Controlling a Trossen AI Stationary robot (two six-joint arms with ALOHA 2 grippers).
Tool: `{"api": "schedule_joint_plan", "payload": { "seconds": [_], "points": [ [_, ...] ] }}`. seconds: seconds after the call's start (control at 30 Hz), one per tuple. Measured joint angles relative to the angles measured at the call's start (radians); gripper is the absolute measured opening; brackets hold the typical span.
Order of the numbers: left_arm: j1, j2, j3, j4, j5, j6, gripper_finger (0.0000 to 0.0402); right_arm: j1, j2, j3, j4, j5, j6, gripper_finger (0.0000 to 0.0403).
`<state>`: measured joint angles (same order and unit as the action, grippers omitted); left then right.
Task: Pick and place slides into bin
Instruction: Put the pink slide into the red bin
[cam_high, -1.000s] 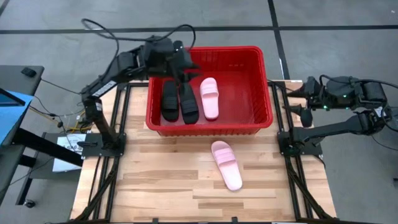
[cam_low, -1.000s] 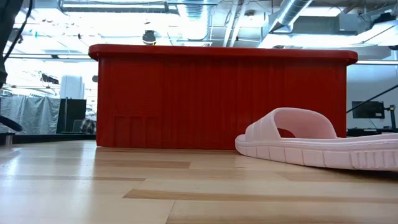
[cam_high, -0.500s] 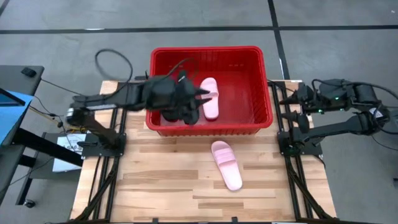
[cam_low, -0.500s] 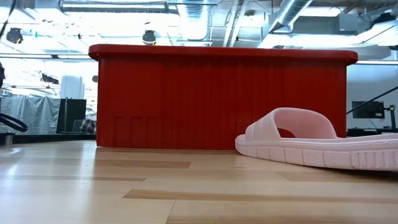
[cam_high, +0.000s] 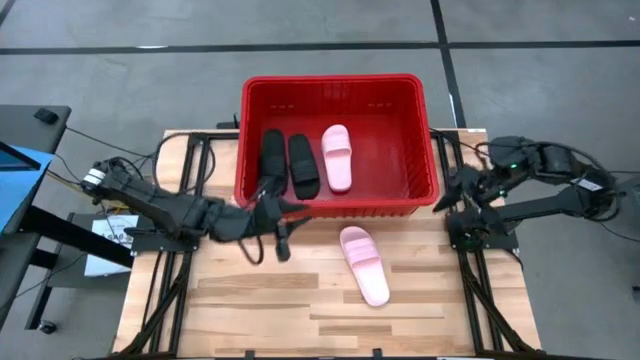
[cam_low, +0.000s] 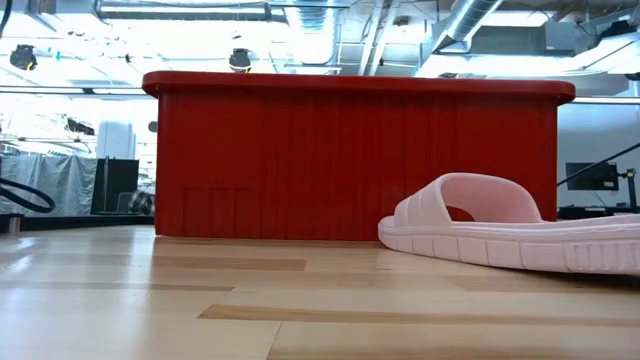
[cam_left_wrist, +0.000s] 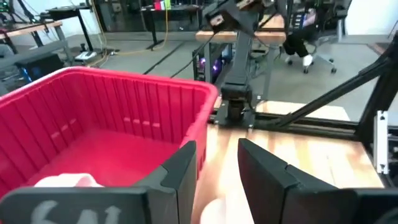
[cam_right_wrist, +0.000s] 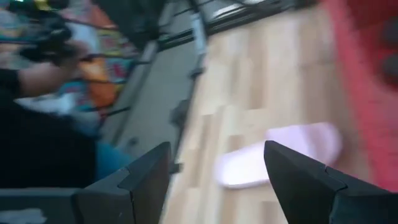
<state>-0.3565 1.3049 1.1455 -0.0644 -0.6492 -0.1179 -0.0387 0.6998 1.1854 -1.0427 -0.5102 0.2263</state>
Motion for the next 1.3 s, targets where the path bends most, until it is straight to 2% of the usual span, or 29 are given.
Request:
{"api": "schedule_joint_plan", "payload": {
  "seconds": [0.1,0.27,0.37,0.6,0.73,0.83,0.97,1.07,1.3],
  "points": [
    [-0.054,0.004,-0.006,-0.014,-0.077,-0.031,0.0108,0.018,0.000,-0.057,0.045,-0.099,0.034,0.0249],
    [-0.099,0.003,-0.005,-0.008,-0.139,-0.075,0.0108,0.116,0.000,-0.130,0.044,-0.067,0.093,0.0249],
    [-0.110,0.003,-0.005,-0.004,-0.139,-0.085,0.0108,0.223,0.009,-0.147,0.003,0.063,0.150,0.0249],
    [-0.115,0.003,-0.005,-0.029,-0.133,-0.086,0.0108,0.549,0.119,-0.150,-0.023,0.471,0.381,0.0249],
    [-0.115,0.003,-0.005,-0.033,-0.113,-0.094,0.0108,0.710,0.216,-0.150,-0.019,0.632,0.512,0.0249],
    [-0.115,0.003,-0.005,-0.033,-0.087,-0.110,0.0108,0.794,0.305,-0.150,-0.018,0.700,0.565,0.0249],
    [-0.115,0.003,-0.005,-0.034,-0.034,-0.114,0.0108,0.849,0.427,-0.150,0.036,0.719,0.584,0.0249],
    [-0.115,0.003,-0.005,-0.035,-0.022,-0.115,0.0108,0.870,0.509,-0.150,0.122,0.720,0.540,0.0249],
    [-0.115,0.003,-0.005,-0.035,-0.011,-0.122,0.0108,0.830,0.674,-0.150,0.268,0.722,0.429,0.0249]
  ]
}}
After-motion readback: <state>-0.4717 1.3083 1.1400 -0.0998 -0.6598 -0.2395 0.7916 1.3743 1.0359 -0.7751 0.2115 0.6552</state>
